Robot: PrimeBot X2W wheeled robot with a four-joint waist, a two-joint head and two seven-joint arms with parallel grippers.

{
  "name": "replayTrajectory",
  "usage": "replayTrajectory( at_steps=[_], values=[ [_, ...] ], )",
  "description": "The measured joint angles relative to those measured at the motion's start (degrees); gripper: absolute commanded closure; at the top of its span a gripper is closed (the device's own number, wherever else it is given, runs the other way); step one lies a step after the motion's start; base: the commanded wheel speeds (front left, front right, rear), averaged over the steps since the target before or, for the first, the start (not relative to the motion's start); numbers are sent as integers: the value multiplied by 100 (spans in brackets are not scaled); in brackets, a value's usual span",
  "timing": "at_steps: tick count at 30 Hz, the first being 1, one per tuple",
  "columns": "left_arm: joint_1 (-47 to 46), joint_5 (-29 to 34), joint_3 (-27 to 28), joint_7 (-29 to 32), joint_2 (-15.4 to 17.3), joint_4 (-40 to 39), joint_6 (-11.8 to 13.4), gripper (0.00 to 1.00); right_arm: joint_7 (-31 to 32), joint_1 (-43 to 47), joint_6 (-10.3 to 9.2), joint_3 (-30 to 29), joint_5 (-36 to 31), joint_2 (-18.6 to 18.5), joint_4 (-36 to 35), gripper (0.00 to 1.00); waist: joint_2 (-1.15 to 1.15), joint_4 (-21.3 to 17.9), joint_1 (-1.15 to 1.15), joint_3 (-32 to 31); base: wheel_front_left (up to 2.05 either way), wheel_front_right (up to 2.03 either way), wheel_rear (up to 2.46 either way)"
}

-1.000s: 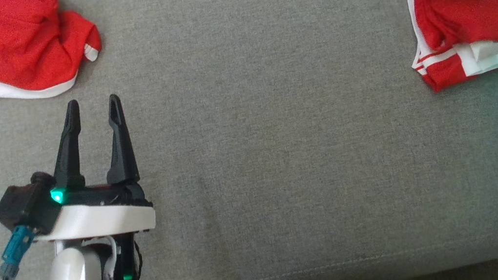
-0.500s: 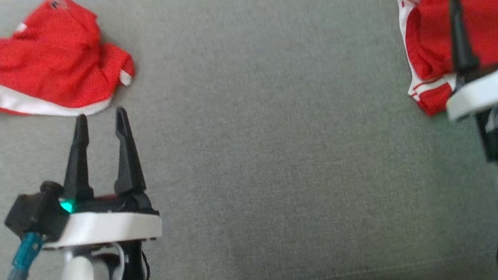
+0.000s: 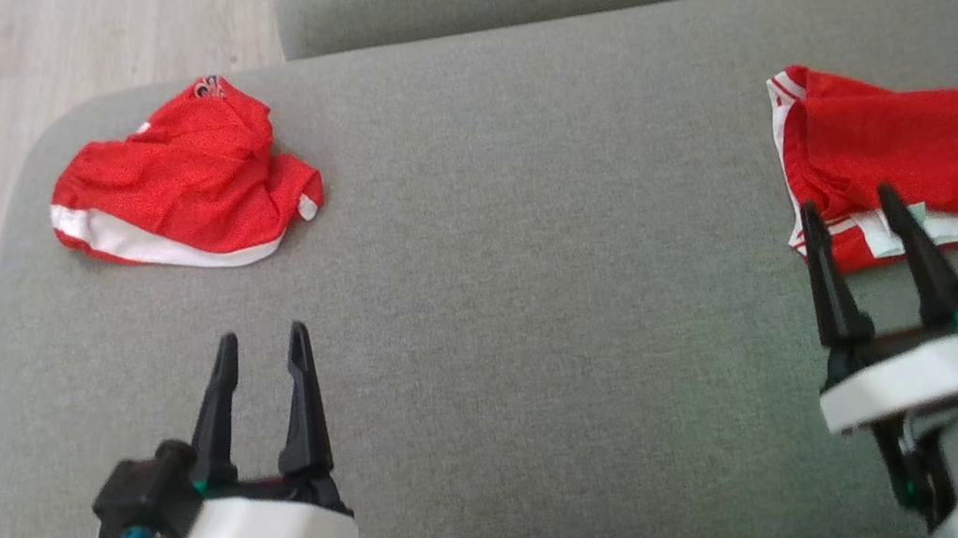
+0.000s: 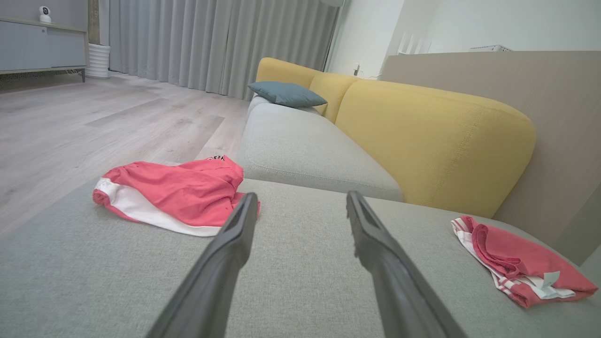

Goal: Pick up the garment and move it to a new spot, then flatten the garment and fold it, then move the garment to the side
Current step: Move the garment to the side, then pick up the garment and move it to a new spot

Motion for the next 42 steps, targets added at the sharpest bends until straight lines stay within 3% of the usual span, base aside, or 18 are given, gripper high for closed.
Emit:
replayTrajectory(
  at_steps=[11, 29, 42],
  values=[
    [457, -44, -67, 0, 5, -49, 102, 0, -54, 855, 0, 135, 461, 24, -371, 0, 0, -51, 0, -221, 0, 0, 0],
    [471, -109, -152, 0, 7, -138, 203, 0, -55, 906, 0, 143, 591, 26, -519, 0, 0, -118, 0, -234, 0, 0, 0],
    [456, -149, -152, 0, 8, -134, 210, 0, -70, 911, 0, 118, 590, 27, -521, 0, 0, 114, 0, -190, 0, 0, 0]
  ],
)
